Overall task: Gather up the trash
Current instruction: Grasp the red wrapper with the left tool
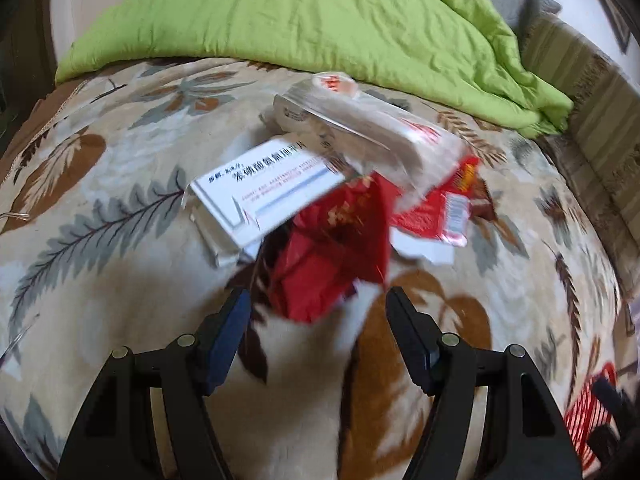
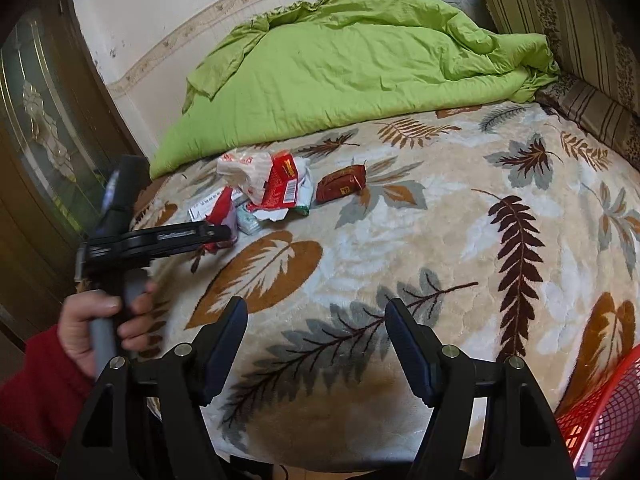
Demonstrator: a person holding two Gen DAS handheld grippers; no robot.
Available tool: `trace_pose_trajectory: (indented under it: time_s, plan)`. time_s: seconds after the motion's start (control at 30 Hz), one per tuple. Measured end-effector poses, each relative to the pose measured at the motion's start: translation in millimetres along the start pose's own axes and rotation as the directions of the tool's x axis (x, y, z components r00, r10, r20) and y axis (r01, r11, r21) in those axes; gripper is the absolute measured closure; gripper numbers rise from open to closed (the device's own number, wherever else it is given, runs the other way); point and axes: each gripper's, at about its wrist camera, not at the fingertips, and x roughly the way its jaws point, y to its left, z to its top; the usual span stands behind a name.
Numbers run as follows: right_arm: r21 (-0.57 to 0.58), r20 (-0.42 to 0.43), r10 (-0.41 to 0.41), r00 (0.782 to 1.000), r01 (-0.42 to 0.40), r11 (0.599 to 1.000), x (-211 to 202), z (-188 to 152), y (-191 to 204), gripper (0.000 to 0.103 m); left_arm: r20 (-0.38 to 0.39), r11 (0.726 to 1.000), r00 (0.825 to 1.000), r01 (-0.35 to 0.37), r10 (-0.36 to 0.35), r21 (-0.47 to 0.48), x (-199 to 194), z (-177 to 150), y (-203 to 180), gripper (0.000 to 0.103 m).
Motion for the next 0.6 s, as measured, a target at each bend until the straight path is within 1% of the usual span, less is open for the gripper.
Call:
trace_pose_trajectory:
  time_s: [0.03,0.1,0.13,0.17,0.2,0.27,0.33,0.47,0.53,0.6]
  plan:
    - [0.009,0.001,0.006,1.000,-0.006,1.000,0,0,-2,0.027,0.005,1.000,1.000,0.008,-0.008,-0.010,3,3,1,0.034]
    - [0.028,0.002,0.018,1.000,-0.018,0.999,0,1,-5,0.027,0.015,1.000,1.000,-0.001,0.002,-0.023,9,7,0,0.034]
    - [0.036,-0.001,0.026,1.000,-0.026,0.999,1,1,-6,0.027,0.018,1.000,1.000,0.003,-0.003,-0.024,10,7,-1,0.044]
    - [0.039,-0.002,0.028,1.000,-0.028,0.999,1,1,-6,0.027,0.013,0.999,1.000,0.024,-0.024,-0.021,11,7,-2,0.062]
    - [0.039,-0.002,0.029,1.000,-0.029,0.999,2,1,-6,0.027,0.013,1.000,1.000,0.026,-0.026,-0.018,11,5,-2,0.063]
    - [0.031,-0.006,0.032,0.999,-0.032,0.999,4,2,-3,0.027,0.049,1.000,0.999,0.015,-0.015,0.002,2,-1,-4,0.071]
    - [0.022,-0.011,0.030,0.999,-0.030,0.999,6,2,0,0.027,0.065,1.000,0.998,0.022,-0.022,0.002,-7,-8,-3,0.072]
    - [0.005,-0.030,0.028,0.999,-0.028,1.000,11,2,5,0.027,0.089,0.999,0.995,0.044,-0.043,-0.018,-33,-33,6,0.072]
    - [-0.005,-0.051,0.034,0.998,-0.034,0.999,15,2,7,0.027,0.110,1.000,0.994,0.018,-0.016,-0.013,-46,-47,11,0.072]
    - [-0.017,-0.094,0.038,0.995,-0.040,0.999,23,5,11,0.027,0.141,0.999,0.989,-0.041,0.042,-0.004,-54,-61,14,0.072]
